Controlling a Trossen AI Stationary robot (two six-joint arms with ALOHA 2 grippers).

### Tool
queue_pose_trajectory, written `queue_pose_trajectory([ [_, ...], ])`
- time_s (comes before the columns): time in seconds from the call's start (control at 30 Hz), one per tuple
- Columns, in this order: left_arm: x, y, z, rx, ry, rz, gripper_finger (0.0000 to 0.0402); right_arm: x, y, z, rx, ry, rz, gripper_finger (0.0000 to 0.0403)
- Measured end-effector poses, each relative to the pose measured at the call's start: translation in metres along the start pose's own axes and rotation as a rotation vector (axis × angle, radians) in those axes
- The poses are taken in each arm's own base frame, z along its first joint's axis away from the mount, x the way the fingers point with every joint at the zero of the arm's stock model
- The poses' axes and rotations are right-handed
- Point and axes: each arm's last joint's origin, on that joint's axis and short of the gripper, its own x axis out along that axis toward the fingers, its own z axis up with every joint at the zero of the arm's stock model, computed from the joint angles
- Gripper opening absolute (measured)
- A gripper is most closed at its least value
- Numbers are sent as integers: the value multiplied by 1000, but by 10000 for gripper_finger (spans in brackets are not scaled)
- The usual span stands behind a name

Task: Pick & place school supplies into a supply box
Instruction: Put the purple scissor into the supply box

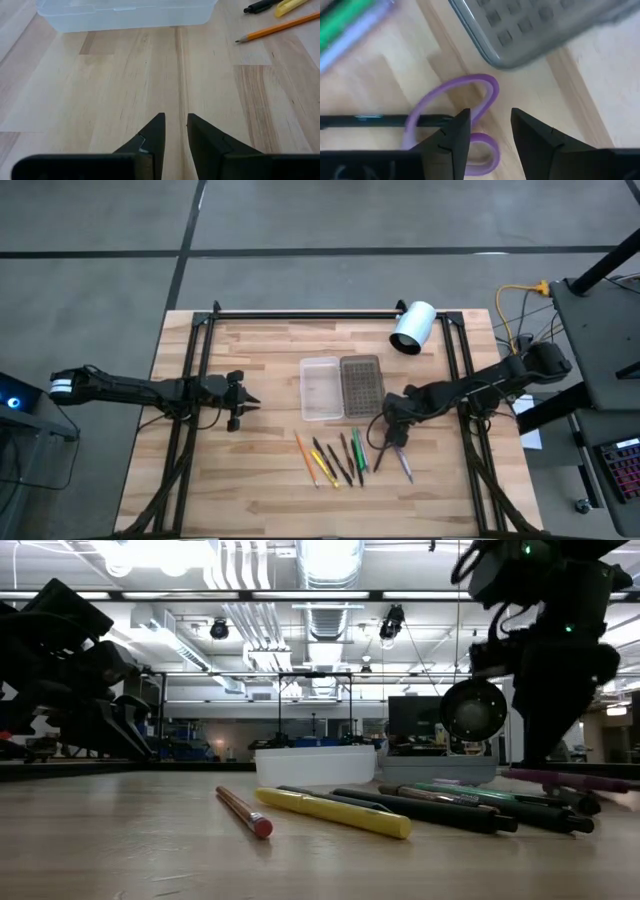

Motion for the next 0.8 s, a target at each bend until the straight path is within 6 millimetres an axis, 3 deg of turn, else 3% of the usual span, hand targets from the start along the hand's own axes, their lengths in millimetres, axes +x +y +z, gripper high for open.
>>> queue_pose_trajectory([
  [0.27,0,0,0,0,0,0,66,-1,2,3,3,-9,12,132],
  [0.8,0,0,0,0,0,0,66,32,5,0,-25,100,-59,117],
])
